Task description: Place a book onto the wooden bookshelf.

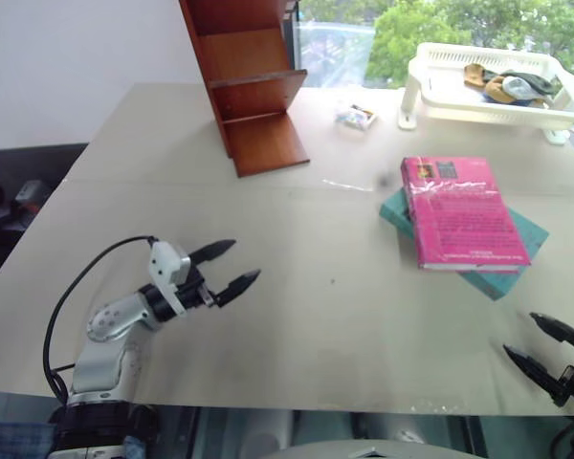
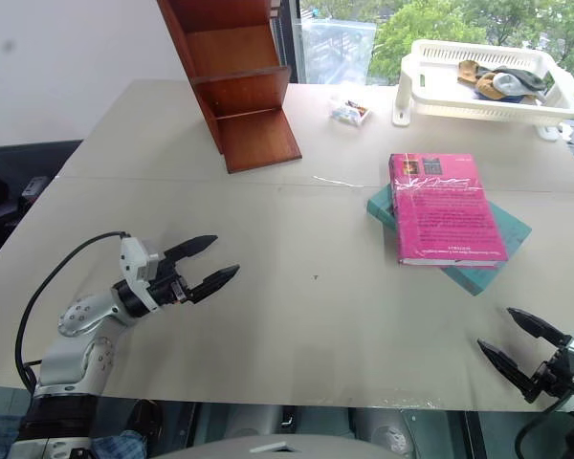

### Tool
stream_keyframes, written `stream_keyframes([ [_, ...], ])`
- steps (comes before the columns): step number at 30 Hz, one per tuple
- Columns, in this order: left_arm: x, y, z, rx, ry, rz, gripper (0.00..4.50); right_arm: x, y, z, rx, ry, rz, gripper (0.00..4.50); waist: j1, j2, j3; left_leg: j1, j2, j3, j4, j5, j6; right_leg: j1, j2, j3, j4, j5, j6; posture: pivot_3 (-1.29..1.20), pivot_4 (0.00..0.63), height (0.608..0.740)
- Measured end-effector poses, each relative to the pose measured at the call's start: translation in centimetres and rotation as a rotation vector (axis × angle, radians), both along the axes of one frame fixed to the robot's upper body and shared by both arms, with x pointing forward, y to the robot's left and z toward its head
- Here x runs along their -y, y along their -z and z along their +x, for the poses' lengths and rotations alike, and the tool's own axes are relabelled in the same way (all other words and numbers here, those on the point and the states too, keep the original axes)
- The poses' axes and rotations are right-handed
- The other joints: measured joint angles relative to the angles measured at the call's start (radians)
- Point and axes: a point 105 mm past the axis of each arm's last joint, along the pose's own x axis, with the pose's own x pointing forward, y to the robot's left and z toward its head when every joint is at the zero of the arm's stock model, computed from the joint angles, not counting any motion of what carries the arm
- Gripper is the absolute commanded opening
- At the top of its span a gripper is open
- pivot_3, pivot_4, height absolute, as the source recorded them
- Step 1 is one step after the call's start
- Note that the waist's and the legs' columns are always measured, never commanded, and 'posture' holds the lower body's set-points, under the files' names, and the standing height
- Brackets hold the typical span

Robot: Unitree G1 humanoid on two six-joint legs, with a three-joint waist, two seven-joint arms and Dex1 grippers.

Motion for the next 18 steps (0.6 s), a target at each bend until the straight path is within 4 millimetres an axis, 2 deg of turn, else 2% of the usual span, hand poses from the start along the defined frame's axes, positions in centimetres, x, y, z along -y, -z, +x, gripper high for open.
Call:
stream_keyframes([
  [2, -0.3, -0.1, -1.2, -0.015, 0.104, 0.049, 4.44, 0.9, 0.1, 0.9, 0.014, 0.070, -0.031, 4.50, -0.003, 0.000, 0.001, 0.000, 0.001, 0.001, 0.000, 0.000, 0.000, 0.000, 0.001, 0.000, 0.000, 0.000, 0.000, 0.00, 0.150, 0.740],
  [5, -0.9, -0.8, -2.4, -0.016, 0.233, 0.144, 4.44, 3.5, -0.5, 2.5, 0.062, 0.251, -0.052, 4.50, -0.003, 0.002, 0.002, 0.001, 0.001, 0.001, 0.000, 0.000, 0.000, -0.001, 0.002, -0.001, 0.001, 0.000, 0.000, 0.00, 0.150, 0.740],
  [6, -0.9, -2.0, -2.0, 0.010, 0.258, 0.140, 4.44, 4.9, -1.2, 3.7, 0.102, 0.355, -0.044, 4.50, -0.003, 0.002, 0.004, 0.001, 0.001, 0.001, 0.001, 0.000, 0.000, 0.000, 0.001, -0.001, 0.002, 0.000, 0.000, 0.00, 0.150, 0.740],
  [8, -0.7, -4.4, -1.2, 0.077, 0.278, 0.127, 4.44, 6.1, -2.8, 5.6, 0.165, 0.450, -0.044, 4.50, -0.003, 0.003, 0.005, 0.001, 0.001, 0.002, 0.002, 0.001, -0.001, 0.000, 0.001, -0.001, 0.002, 0.000, 0.001, 0.00, 0.150, 0.740],
  [10, -0.5, -6.2, -1.1, 0.121, 0.308, 0.135, 4.44, 7.6, -3.9, 6.9, 0.194, 0.554, -0.069, 4.50, -0.003, 0.003, 0.005, 0.001, 0.000, 0.002, 0.002, 0.001, -0.001, 0.000, 0.002, -0.001, 0.003, 0.000, 0.001, 0.00, 0.150, 0.740],
  [12, 0.0, -7.9, -1.1, 0.143, 0.345, 0.115, 4.44, 9.9, -4.6, 8.2, 0.193, 0.710, -0.087, 4.50, -0.003, 0.003, 0.005, 0.000, 0.000, 0.002, 0.002, 0.001, 0.000, -0.001, 0.002, -0.001, 0.002, 0.000, 0.001, 0.00, 0.150, 0.740],
  [15, 0.6, -8.7, -1.3, 0.147, 0.380, 0.089, 4.44, 11.4, -4.7, 9.2, 0.172, 0.821, -0.095, 4.50, -0.004, 0.003, 0.005, -0.001, 0.001, 0.003, 0.001, 0.001, -0.001, -0.002, 0.006, 0.000, 0.001, 0.000, 0.001, 0.00, 0.150, 0.740],
  [16, 0.7, -8.8, -1.4, 0.135, 0.391, 0.079, 4.44, 12.0, -4.3, 10.2, 0.143, 0.875, -0.074, 4.50, -0.007, 0.003, 0.005, -0.001, 0.002, 0.004, 0.001, 0.001, -0.001, -0.002, 0.007, 0.001, 0.001, 0.000, 0.000, 0.00, 0.150, 0.740],
  [18, 0.9, -8.8, -1.3, 0.129, 0.395, 0.076, 4.44, 11.9, -4.3, 11.3, 0.130, 0.887, -0.043, 4.50, -0.016, 0.004, 0.006, -0.001, 0.002, 0.004, 0.000, 0.001, -0.001, -0.002, 0.007, 0.002, 0.001, 0.000, 0.000, 0.00, 0.150, 0.740],
])
